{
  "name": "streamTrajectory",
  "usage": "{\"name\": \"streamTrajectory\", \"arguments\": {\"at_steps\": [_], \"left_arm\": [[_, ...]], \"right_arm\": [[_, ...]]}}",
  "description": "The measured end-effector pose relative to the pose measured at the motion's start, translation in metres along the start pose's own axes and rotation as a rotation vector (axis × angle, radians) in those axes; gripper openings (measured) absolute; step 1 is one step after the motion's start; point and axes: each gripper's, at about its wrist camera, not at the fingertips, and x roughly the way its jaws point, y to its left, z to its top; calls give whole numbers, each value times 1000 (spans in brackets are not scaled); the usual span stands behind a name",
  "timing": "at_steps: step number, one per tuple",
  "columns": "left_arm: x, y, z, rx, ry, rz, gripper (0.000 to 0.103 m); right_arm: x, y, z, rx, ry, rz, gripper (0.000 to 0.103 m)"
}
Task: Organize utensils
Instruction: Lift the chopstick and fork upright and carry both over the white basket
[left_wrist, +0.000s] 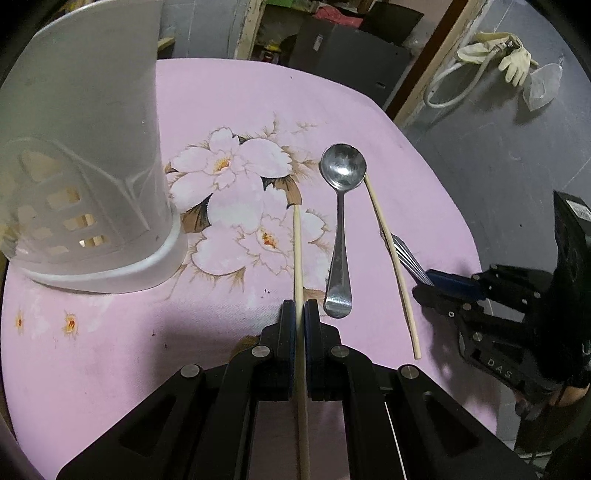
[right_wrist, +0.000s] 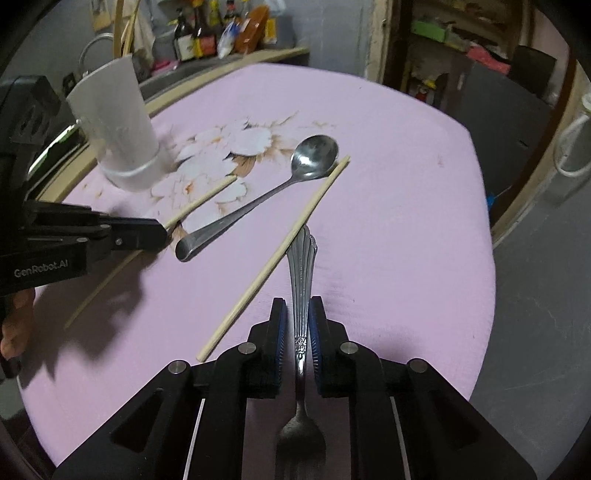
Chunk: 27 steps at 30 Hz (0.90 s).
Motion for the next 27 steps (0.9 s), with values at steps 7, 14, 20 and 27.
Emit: {"name": "streamTrajectory", "arguments": {"at_steps": [7,14,20,27], "left_arm": [[-1,-4,-3,2,-7,-32,2],[-35,-9,-22,22,-206,-97,2],[-79,-15,-36,63,-506,-93,2],[-121,-9,-30,41,-763,-110,2]], "right_arm": [[0,3,1,7,-29,-19,6],[-49,6,-26,129,-363,-55,6],[-87,44,-38,61,-666,-187,6],[-116,69,-11,26,-888,-210,6]]}}
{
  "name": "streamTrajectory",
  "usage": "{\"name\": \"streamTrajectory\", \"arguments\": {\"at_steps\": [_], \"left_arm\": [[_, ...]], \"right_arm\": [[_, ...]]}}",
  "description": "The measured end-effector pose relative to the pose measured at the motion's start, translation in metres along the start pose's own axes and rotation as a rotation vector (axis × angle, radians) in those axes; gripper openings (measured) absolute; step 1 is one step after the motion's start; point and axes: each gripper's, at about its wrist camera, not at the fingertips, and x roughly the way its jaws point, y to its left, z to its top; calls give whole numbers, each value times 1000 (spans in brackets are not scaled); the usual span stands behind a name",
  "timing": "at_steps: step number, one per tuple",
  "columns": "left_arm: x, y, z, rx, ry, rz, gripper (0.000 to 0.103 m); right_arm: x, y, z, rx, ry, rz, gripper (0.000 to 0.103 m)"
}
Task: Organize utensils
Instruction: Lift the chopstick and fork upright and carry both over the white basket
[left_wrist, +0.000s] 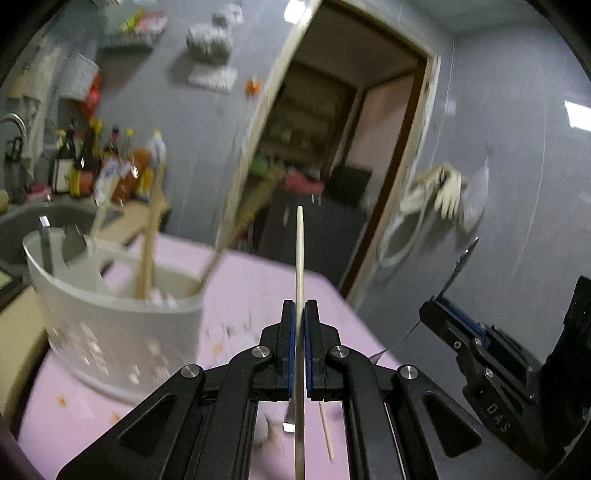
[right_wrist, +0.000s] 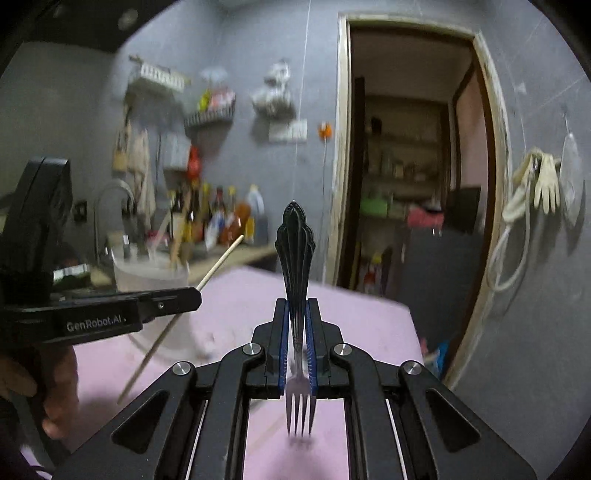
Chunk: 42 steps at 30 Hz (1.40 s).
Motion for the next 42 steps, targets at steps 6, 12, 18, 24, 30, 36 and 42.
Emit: {"name": "streamTrajectory", "arguments": {"at_steps": [6,12,18,24,30,36,42], "left_arm": [[-28,19,34,12,-158,33,2],[-44,42,74,54,-267,65,2],[-57,72,98,79,-319,69,2],[-62,116,113,14,-346,84,2],[-56,163,123,-103,-367,139,2],[-41,189,117,-148,-351,198,2],[-25,197,100,-164,-327,250,2]], "right_arm": [[7,14,39,-15,-113,36,6],[9,31,66,-38,-195,75,6],[18,50,83,-34,-249,122,6],[44,60,101,54,-268,227,6],[76,70,113,139,-255,309,6],[99,81,99,136,-219,306,6],[119,92,82,106,-160,329,6]]}}
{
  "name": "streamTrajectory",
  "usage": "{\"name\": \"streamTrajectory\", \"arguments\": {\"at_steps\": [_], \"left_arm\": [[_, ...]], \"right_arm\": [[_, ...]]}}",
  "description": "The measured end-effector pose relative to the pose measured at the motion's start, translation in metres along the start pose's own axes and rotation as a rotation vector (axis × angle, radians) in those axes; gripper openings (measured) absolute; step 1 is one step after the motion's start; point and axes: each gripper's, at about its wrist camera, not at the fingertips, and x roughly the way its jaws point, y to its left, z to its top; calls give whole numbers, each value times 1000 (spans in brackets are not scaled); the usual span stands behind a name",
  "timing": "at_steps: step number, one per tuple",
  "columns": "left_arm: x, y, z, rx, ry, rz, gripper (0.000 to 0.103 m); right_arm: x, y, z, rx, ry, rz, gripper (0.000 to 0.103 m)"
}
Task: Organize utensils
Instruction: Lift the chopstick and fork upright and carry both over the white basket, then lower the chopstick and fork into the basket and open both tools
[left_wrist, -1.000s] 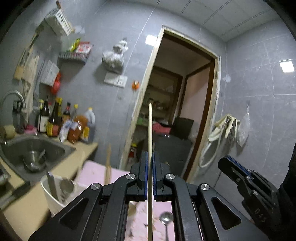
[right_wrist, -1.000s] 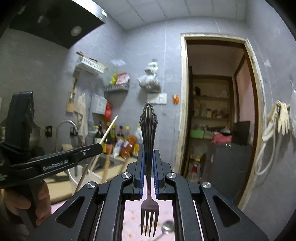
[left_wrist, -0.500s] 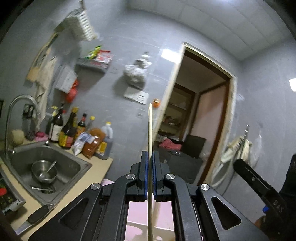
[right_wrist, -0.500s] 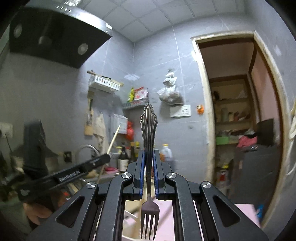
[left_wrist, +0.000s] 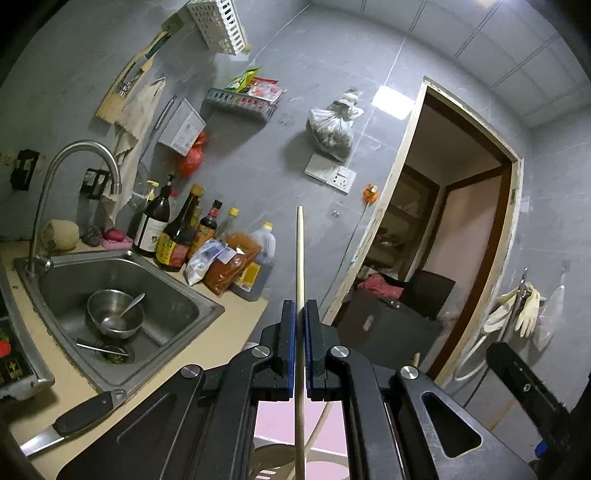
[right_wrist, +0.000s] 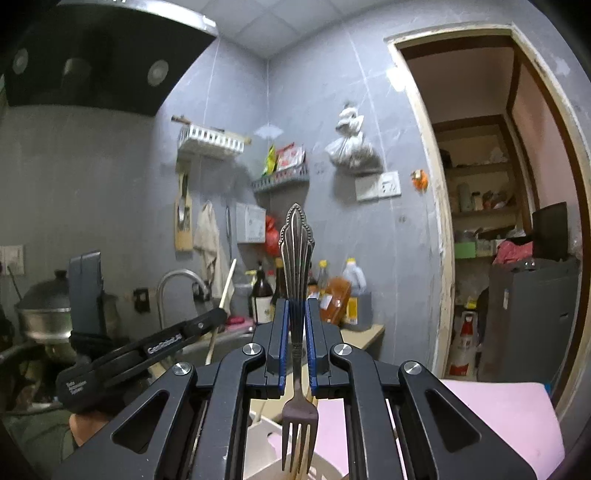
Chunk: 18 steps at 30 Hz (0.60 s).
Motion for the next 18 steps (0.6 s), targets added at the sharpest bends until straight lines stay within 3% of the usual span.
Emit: {"name": "streamTrajectory", "arguments": {"at_steps": [10,18], "left_arm": [[1,-11,-28,104,-32,64,2],[-13,-14,-48,100,-9,77,2]], "right_arm": [[13,-3,-22,-1,69,2,6],[8,-2,-34,-20,110,15,7]]}}
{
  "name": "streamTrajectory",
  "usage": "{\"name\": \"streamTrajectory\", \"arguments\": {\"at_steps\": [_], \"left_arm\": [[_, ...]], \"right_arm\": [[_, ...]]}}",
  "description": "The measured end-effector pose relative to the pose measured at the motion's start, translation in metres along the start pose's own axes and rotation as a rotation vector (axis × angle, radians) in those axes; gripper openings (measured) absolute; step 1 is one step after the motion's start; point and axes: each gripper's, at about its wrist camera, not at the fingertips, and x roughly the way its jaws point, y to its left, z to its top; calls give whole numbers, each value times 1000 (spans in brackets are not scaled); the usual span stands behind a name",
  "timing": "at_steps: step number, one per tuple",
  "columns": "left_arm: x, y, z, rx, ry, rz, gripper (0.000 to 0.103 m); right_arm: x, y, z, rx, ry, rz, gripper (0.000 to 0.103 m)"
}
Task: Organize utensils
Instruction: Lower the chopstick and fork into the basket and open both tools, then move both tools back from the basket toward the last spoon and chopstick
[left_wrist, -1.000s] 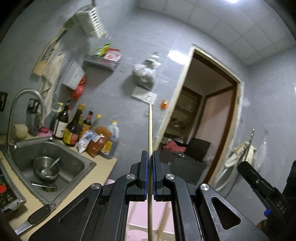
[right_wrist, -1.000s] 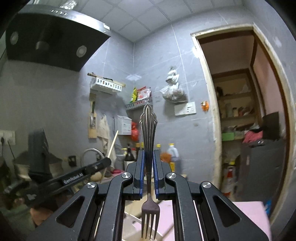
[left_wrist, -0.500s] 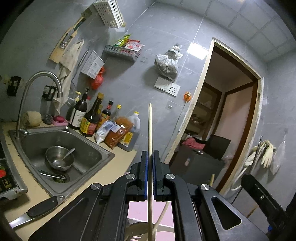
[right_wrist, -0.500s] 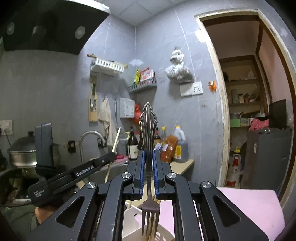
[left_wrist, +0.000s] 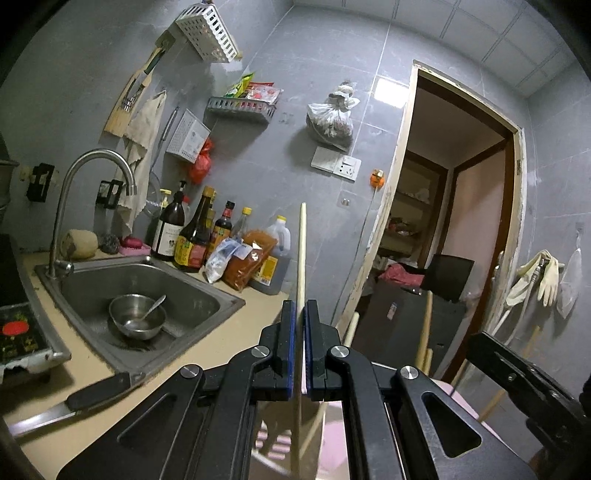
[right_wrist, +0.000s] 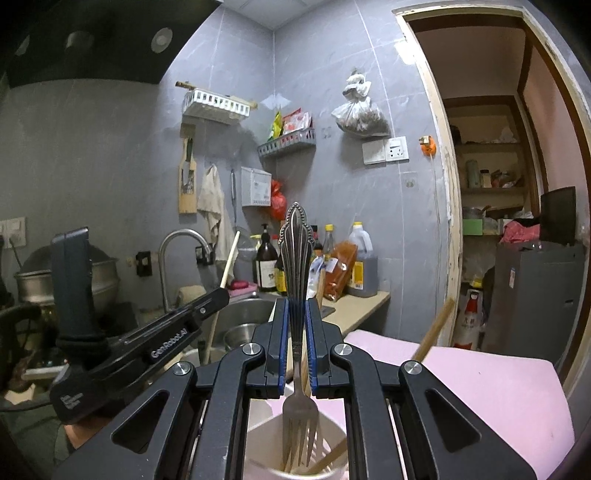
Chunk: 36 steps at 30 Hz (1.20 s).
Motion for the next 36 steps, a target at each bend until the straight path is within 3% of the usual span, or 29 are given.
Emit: {"name": "streamTrajectory", "arguments": {"at_steps": [9,11,21,24,28,31,35,36], "left_arm": [[-16,-8,-13,7,120,-34,5],[-18,-8,-15,4,143,-35,8],[-37,-19,0,-28,157,-74,38],[-44,-30,8,-12,143,-85,54],[-52,-45,17,9,120,-92,74],[-57,-55,21,20,107,-90,86],[-65,-68,23,39,79,-88,95],[-67,-71,22,47,72,-86,97]], "right_arm": [[-8,-2,-10,-7,45,2,9],[-12,-2,-9,-6,34,2,20],[-38,-4,11,-1,-57,4,32],[-50,-8,19,6,-97,-10,44],[-69,-17,29,17,-152,-49,73],[-84,-27,33,20,-174,-91,81],[-106,-42,33,29,-197,-154,102],[-110,-46,32,29,-198,-169,103]]}}
